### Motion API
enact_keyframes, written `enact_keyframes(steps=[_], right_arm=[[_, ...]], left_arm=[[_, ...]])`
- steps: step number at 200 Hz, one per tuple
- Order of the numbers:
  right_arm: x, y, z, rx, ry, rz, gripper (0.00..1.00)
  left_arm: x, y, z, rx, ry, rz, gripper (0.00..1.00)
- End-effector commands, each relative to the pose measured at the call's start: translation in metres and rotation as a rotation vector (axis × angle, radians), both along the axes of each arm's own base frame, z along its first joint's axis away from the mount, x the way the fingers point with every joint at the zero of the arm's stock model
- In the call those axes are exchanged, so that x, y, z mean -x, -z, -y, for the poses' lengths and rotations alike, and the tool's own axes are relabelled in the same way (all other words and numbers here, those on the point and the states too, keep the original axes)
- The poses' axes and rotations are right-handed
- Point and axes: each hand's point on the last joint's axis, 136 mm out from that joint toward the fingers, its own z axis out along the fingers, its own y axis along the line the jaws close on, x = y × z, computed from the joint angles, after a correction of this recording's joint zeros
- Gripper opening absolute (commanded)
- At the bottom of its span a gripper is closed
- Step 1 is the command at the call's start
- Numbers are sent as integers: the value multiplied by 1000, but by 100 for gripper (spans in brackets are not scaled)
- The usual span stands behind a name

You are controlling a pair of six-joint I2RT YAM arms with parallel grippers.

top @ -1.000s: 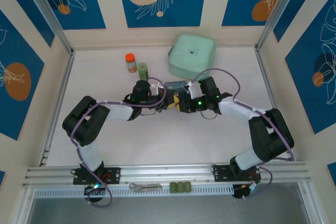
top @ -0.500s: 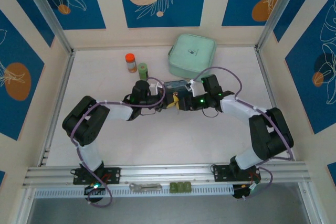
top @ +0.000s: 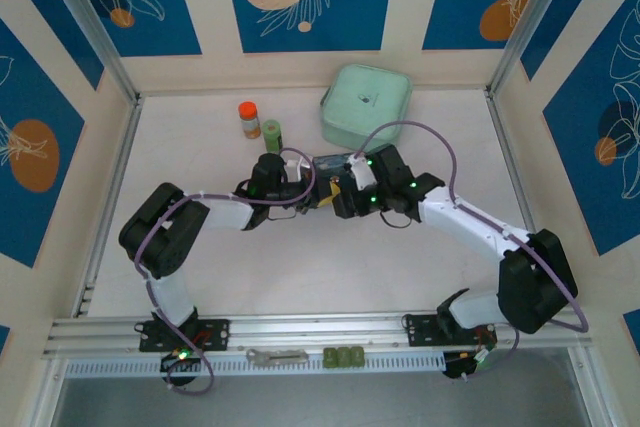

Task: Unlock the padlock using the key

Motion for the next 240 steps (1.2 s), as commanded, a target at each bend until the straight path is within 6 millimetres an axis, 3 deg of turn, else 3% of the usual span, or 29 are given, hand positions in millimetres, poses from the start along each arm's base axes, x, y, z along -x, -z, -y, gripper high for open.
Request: enact_keyframes(steps=[1,57,131,170,199,212,240], right_arm=[[-14,8,17,196,55,90,50],[-37,-2,16,325,89,255,44],[-34,10,0,363,30,292,38],[-40,5,-9,358,36,335,33],[-39,3,-14,315,38,325,17],[-36,3,-17,266,33,295,0],[-23,6,-25,83,2,148,0]], left_arm=[[0,-16,8,43,40,31,0],[1,-16,7,43,38,30,0],[1,-18,7,50,38,32,0],[1,-19,7,59,38,29,0],[3,-16,6,58,34,26,0],[3,-16,5,57,33,25,0],[4,-14,5,57,33,23,0]])
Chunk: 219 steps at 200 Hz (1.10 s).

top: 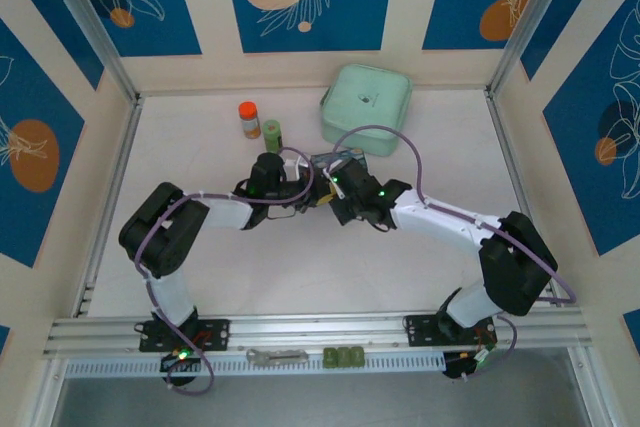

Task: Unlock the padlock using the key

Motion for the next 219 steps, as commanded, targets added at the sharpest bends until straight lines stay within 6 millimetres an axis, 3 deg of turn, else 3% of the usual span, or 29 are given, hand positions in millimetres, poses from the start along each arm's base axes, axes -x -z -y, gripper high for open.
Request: enact_keyframes(steps=[1,32,60,113,154,191,219], right_arm=[[2,-18,-25,-264,-22,-88,0],[14,-28,-26,-639,-58,-395,0],[17,-38,-25,-850,-91,-559,0],[8,-28,-20,-979,-76,-697,0],[5,-23,-10,-885,-29,-649,0],[5,-23,8,-754,32,-552,43],[9,-32,21,-707,63,-476,54]], left_arm=[[9,-15,7,57,56,39,0],[11,-11,6,56,60,42,0],[10,-11,7,82,58,53,0],[15,-18,8,118,86,83,0],[18,-8,0,18,82,95,0],[13,12,-5,-41,51,72,0],[11,26,-9,-101,51,83,0]])
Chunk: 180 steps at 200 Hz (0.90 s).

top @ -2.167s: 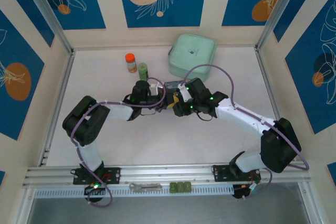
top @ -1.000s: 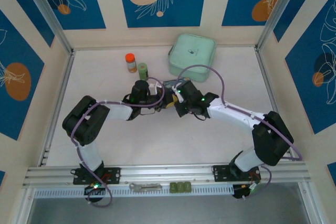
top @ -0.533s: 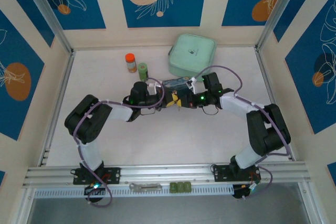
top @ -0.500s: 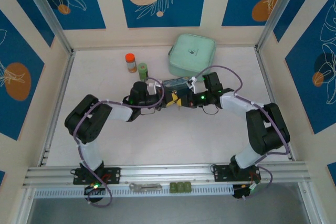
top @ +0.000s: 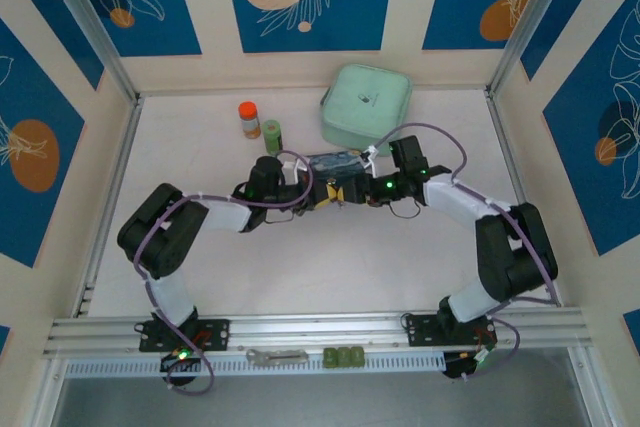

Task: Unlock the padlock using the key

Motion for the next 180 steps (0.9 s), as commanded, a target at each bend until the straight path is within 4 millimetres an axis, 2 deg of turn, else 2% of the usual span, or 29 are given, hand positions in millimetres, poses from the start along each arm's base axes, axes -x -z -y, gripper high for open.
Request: enact_keyframes(steps=[1,24,69,123,132,145,159,180], right_arm=[[6,-11,15,65,41,32,55],[5,-16,25,106,88,69,56],[-4,-21,33,135,168,114,56],[-8,-19,39,181,218,140,55],[-9,-20,39,187,222,144,55],[-9,-20,39,192,223,147,55],[-9,-19,38,201,224,154,55],[-10,-20,36,213,221,165,55]], left_arm=[[6,13,-2,-55,34,21,0],[5,24,-8,-121,36,43,0],[9,58,-28,-357,79,108,0],[12,71,-43,-483,99,116,0],[13,70,-44,-487,98,113,8],[14,66,-47,-492,87,113,28],[18,62,-54,-506,69,116,43],[22,57,-70,-527,19,113,59]])
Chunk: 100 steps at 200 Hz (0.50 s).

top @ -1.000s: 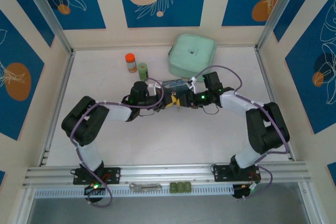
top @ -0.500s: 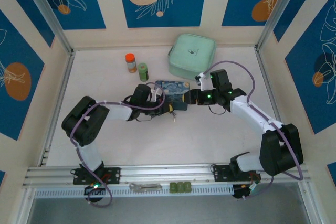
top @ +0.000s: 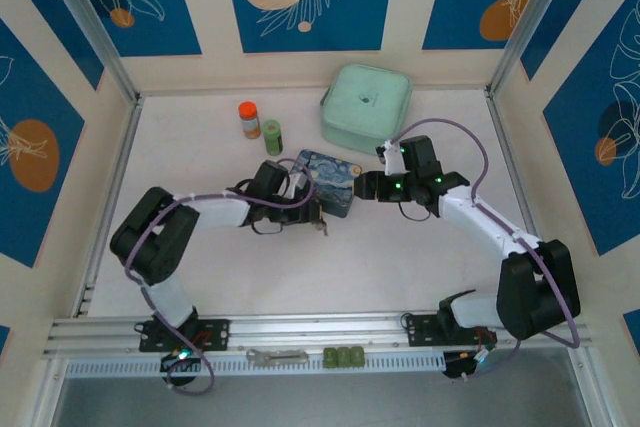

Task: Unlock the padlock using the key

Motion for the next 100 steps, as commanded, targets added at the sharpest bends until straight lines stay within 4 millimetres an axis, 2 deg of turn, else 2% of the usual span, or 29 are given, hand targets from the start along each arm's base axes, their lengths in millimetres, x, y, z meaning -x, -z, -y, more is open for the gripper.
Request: enact_keyframes(steps=[1,11,28,40,71,100], right_arm=[[1,-4,-1,17,8,15,55],[1,-4,-2,28,3,23,55],[-1,-6,-6,35,-4,32,55],[-2,-7,-8,40,-7,38,55],[-2,-6,-16,56,-14,41,55],[-2,-4,-19,69,3,36,55]], left_arm=[[5,-10,-21,-38,-48,23,60],[4,-13,-32,-34,-89,23,66],[-2,-22,-46,13,-160,35,69],[-8,-31,-49,49,-185,59,70],[-21,-51,-35,114,-170,124,68],[-18,-46,-19,35,-155,153,67]])
